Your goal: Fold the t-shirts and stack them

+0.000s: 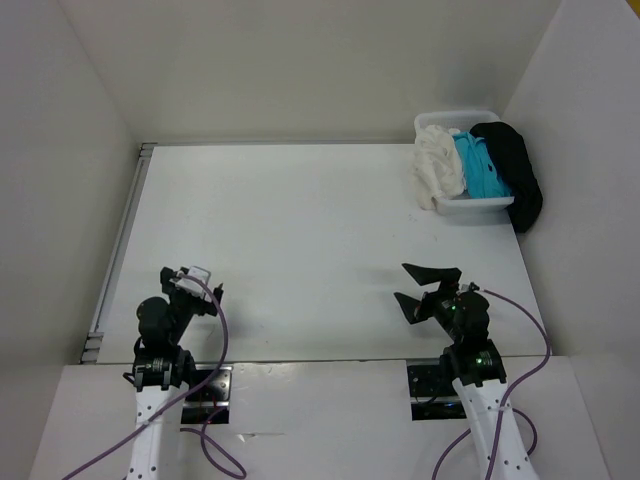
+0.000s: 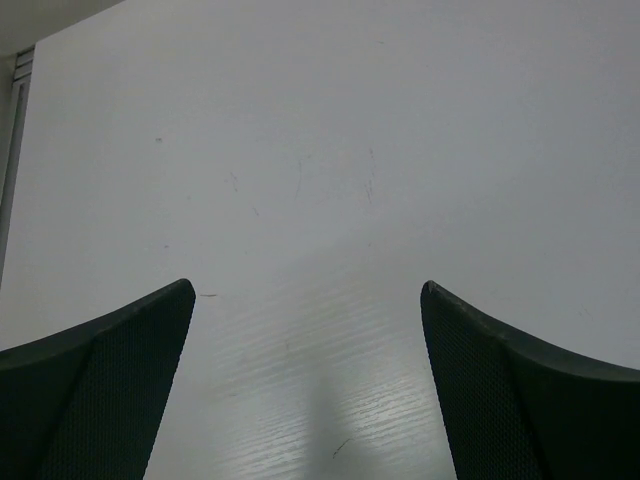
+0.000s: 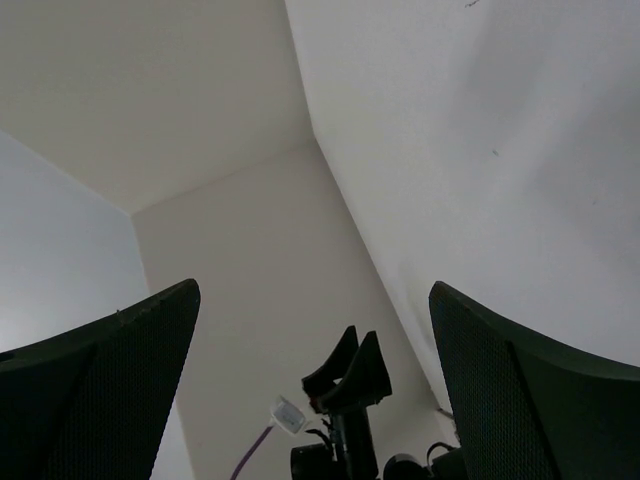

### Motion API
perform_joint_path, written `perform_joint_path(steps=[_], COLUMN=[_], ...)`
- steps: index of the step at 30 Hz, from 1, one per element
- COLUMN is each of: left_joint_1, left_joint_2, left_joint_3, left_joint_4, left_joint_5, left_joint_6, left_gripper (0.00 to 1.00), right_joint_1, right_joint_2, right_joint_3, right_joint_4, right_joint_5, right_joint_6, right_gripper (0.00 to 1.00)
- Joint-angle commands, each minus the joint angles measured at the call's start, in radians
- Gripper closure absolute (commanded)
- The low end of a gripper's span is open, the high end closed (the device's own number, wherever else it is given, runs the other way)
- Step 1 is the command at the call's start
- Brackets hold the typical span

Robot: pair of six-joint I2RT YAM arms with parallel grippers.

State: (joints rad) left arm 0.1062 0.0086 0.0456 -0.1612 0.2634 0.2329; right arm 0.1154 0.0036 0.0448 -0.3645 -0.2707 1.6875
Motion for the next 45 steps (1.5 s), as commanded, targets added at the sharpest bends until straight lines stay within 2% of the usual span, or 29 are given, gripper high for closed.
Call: perform_joint_path(steps=[1,2,4,7,8,9,10,11,14,15,16,18,19,20,21,22,23,25,26,27,28,29,31,33,36,37,39,43,45], left_joint_1=[0.001,0.001,0.001,0.001,0.001,0.001,0.001,0.001,0.001,0.001,0.001,-0.008,-0.008,-0.008,-0.008,-0.008,-0.008,-0.008,-0.008,-0.008,-0.008,0.001,0.032,0.043,0.043,0.043,0.027,-0.005,-0.016], left_joint_2=[-0.124,-0.124,-0.124,-0.124,-0.124,-0.124,-0.124,-0.124,-0.124,-0.124,-0.111,-0.111,-0.111,-0.101,-0.084,-0.064,-0.003,0.106,0.251,0.337,0.425,0.583,0.695,0.825,1.009,1.109,1.201,1.448,1.513], left_joint_3=[0.006,0.007,0.007,-0.025,-0.026,-0.012,0.002,0.002,0.013,0.013,0.013,0.054,0.081,0.108,0.132,0.157,0.207,0.275,0.321,0.446,0.523,0.596,0.785,0.879,1.016,1.043,1.112,1.223,1.260], left_joint_4=[-0.027,-0.040,-0.051,-0.006,-0.017,-0.059,-0.095,-0.060,0.111,0.288,0.363,0.413,0.388,0.375,0.343,0.342,0.333,0.322,0.313,0.267,0.231,0.186,0.033,-0.110,-0.266,-0.305,-0.406,-0.527,-0.538], left_joint_5=[0.146,0.204,0.233,0.304,0.359,0.488,0.552,0.580,0.522,0.405,0.337,0.239,0.149,0.110,0.076,0.022,-0.001,-0.082,-0.117,-0.156,-0.194,-0.223,-0.164,-0.067,0.023,0.049,0.109,0.097,0.088], left_joint_6=[0.100,0.146,0.170,0.230,0.280,0.425,0.547,0.548,0.669,0.619,0.602,0.628,0.619,0.597,0.579,0.541,0.524,0.453,0.425,0.392,0.352,0.288,0.244,0.169,0.067,0.056,0.055,0.112,0.141], left_gripper=[0.00,0.00,0.00,0.00,0.00,0.00,0.00,0.00,0.00,0.00,0.00,0.00,0.00,0.00,0.00,0.00,0.00,0.00,0.00,0.00,0.00,0.00,0.00,0.00,0.00,0.00,0.00,0.00,0.00], right_joint_1=[0.004,0.004,0.004,0.004,0.004,0.004,0.004,0.004,0.004,0.004,0.004,0.004,0.004,0.004,0.016,0.026,0.026,0.026,0.026,0.026,0.026,0.039,0.040,0.040,-0.026,-0.040,-0.053,-0.077,-0.108], right_joint_2=[-0.080,-0.080,-0.080,-0.080,-0.080,-0.080,-0.080,-0.080,-0.016,0.072,0.073,0.331,0.449,0.699,0.819,0.929,1.116,1.252,1.306,1.388,1.424,1.455,1.551,1.628,1.783,1.864,1.953,2.186,2.253], right_joint_3=[-0.020,-0.020,-0.020,-0.043,-0.024,-0.010,0.030,0.055,0.151,0.206,0.207,0.364,0.558,0.672,0.790,1.011,1.108,1.340,1.404,1.459,1.548,1.581,1.662,1.719,1.869,1.900,2.021,2.227,2.365], right_joint_4=[-0.063,-0.063,-0.042,0.149,0.185,0.238,0.254,0.254,0.263,0.274,0.274,0.289,0.257,0.148,0.081,0.023,-0.063,-0.106,-0.119,-0.128,-0.128,-0.128,-0.087,-0.086,-0.131,-0.152,-0.184,-0.293,-0.335], right_joint_5=[0.056,0.056,0.026,0.007,0.033,0.056,0.082,0.138,0.208,0.231,0.231,0.222,0.222,0.238,0.260,0.322,0.347,0.421,0.456,0.500,0.612,0.680,0.790,0.892,0.832,0.809,0.785,0.754,0.713], right_joint_6=[0.024,0.015,0.030,0.064,0.064,0.064,0.046,0.026,-0.089,-0.147,-0.190,-0.332,-0.521,-0.622,-0.712,-0.861,-0.921,-1.056,-1.089,-1.118,-1.155,-1.233,-1.313,-1.403,-1.419,-1.434,-1.457,-1.439,-1.415], right_gripper=[0.00,0.00,0.00,0.00,0.00,0.00,0.00,0.00,0.00,0.00,0.00,0.00,0.00,0.00,0.00,0.00,0.00,0.00,0.00,0.00,0.00,0.00,0.00,0.00,0.00,0.00,0.00,0.01,0.06])
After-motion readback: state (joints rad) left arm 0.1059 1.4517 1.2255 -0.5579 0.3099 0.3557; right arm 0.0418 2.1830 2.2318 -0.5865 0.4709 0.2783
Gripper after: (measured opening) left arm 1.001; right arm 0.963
